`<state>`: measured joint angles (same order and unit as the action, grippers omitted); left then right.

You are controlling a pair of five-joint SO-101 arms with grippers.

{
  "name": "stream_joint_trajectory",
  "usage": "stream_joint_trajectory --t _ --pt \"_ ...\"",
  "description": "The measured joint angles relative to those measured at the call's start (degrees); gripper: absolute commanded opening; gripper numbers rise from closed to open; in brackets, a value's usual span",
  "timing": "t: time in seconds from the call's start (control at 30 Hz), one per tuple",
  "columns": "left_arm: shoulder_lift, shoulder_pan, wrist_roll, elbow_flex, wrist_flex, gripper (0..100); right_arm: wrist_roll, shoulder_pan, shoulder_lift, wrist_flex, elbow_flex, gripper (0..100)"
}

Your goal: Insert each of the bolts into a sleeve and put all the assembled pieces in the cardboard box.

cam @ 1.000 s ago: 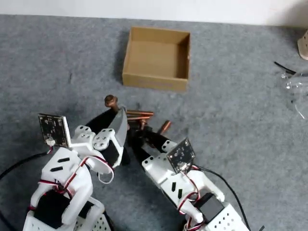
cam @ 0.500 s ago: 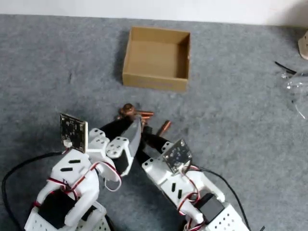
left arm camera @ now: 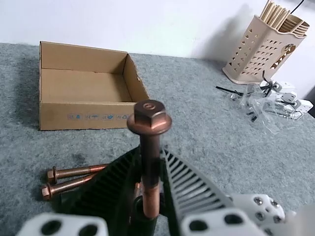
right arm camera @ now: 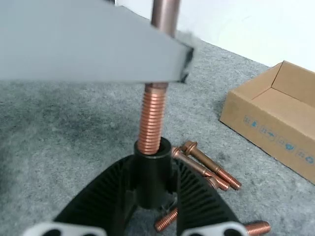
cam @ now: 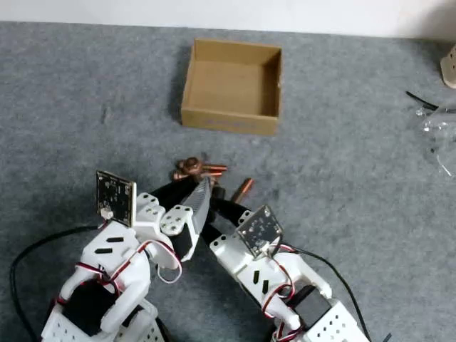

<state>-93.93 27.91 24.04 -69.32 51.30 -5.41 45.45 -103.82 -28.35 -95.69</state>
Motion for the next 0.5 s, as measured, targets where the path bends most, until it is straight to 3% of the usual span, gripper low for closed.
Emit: stream_joint_trajectory --t 0.5 --pt "-0.09 -2.73 0.09 -4.31 0.35 0 0.09 0.18 -0.09 0.00 0.00 0.3"
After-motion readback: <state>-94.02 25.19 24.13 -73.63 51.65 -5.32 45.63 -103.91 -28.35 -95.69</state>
